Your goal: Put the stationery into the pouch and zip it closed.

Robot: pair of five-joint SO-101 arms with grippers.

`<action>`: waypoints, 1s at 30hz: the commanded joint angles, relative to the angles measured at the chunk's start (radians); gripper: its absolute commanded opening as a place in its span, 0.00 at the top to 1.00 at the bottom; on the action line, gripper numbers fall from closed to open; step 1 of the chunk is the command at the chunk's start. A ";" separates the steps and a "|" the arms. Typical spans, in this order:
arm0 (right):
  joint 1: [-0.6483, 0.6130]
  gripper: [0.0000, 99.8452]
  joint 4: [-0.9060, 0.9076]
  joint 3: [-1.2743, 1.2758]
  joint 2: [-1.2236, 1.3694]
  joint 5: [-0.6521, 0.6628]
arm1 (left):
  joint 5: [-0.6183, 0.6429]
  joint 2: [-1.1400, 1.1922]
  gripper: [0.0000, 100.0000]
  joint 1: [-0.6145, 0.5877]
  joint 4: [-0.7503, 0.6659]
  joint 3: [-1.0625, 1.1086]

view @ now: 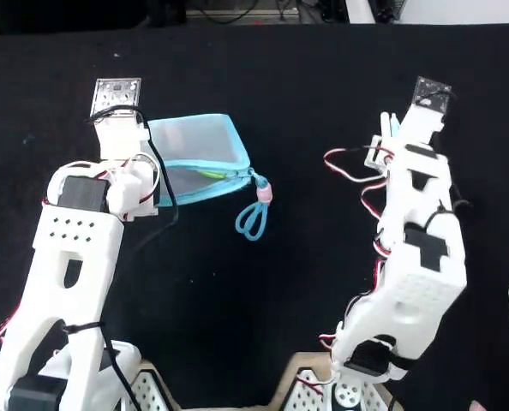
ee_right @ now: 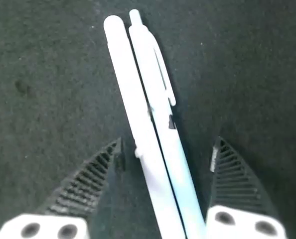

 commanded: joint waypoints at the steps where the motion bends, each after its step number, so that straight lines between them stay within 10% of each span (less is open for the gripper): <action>1: 0.008 0.74 0.072 -0.111 0.019 0.011 | 0.014 0.021 0.97 0.002 0.000 0.050; 11: 0.012 0.99 0.272 -0.351 0.177 0.011 | 0.014 0.018 0.97 0.002 0.000 0.050; 30: -0.121 0.99 0.574 -0.071 -0.222 0.100 | 0.014 0.015 0.97 0.002 -0.075 0.099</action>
